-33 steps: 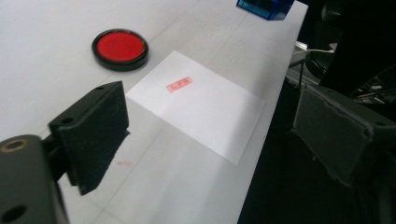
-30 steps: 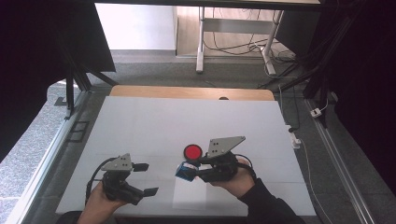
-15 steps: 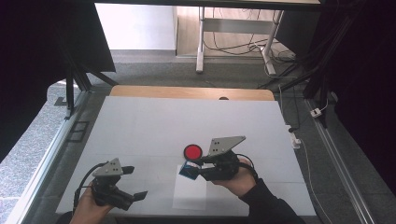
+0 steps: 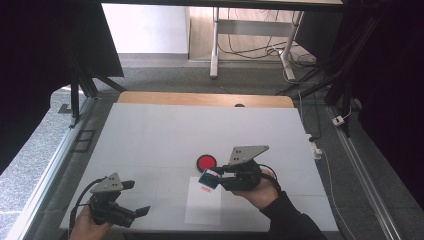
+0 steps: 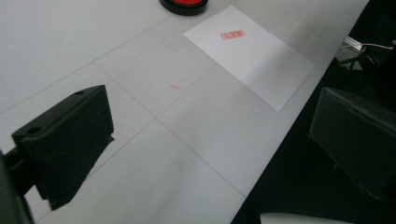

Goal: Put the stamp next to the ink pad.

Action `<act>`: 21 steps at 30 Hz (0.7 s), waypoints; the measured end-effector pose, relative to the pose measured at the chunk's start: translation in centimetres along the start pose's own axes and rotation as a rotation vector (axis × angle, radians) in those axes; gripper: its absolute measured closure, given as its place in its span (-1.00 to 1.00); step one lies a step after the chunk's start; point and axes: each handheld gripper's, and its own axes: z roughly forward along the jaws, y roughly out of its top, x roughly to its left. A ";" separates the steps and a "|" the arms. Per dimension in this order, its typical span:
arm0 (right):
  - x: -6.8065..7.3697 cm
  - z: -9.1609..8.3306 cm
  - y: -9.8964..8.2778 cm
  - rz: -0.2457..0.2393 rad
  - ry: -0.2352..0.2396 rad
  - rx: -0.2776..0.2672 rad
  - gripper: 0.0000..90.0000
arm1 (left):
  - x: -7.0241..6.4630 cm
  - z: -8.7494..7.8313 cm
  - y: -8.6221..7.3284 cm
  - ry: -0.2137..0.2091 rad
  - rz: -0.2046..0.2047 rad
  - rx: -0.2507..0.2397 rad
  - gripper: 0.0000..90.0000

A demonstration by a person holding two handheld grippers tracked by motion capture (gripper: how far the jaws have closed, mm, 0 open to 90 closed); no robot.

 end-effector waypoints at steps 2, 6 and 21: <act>-0.2 -0.1 -0.2 0.006 -0.012 0.003 0.56 | 0.1 -0.1 -0.1 0.006 -0.004 0.001 -1.00; -0.5 -0.4 -0.4 0.019 -0.037 0.005 0.56 | 0.1 -0.4 -0.3 0.027 -0.009 -0.003 -1.00; -1.9 -1.7 -1.8 0.053 -0.141 0.022 0.56 | 0.1 -1.2 -0.8 0.083 -0.014 -0.011 -1.00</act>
